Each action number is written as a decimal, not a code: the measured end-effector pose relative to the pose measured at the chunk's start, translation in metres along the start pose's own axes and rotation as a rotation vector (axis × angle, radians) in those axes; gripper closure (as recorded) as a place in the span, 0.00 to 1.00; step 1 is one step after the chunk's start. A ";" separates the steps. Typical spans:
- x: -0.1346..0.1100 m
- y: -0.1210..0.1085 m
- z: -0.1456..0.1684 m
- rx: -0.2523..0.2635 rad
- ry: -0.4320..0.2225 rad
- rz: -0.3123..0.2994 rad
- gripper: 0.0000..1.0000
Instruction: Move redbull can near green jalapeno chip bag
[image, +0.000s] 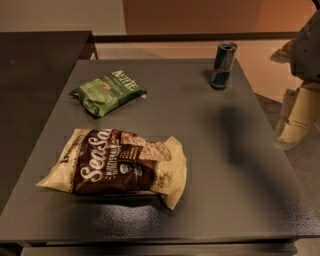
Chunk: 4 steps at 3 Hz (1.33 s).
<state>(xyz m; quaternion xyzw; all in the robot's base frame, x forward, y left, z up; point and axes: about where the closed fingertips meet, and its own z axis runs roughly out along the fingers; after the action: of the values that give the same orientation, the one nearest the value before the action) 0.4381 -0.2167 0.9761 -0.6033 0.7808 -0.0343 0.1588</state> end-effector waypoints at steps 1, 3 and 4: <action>0.000 -0.001 -0.001 0.003 0.000 0.001 0.00; -0.009 -0.055 0.001 0.000 -0.123 0.107 0.00; -0.009 -0.097 0.017 0.011 -0.205 0.164 0.00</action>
Offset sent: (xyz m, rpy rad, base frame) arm 0.0415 -0.0046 0.0196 0.1475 0.0162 -0.0560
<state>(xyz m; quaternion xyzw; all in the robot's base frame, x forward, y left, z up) 0.5354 -0.2318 0.9852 -0.5370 0.8069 0.0366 0.2433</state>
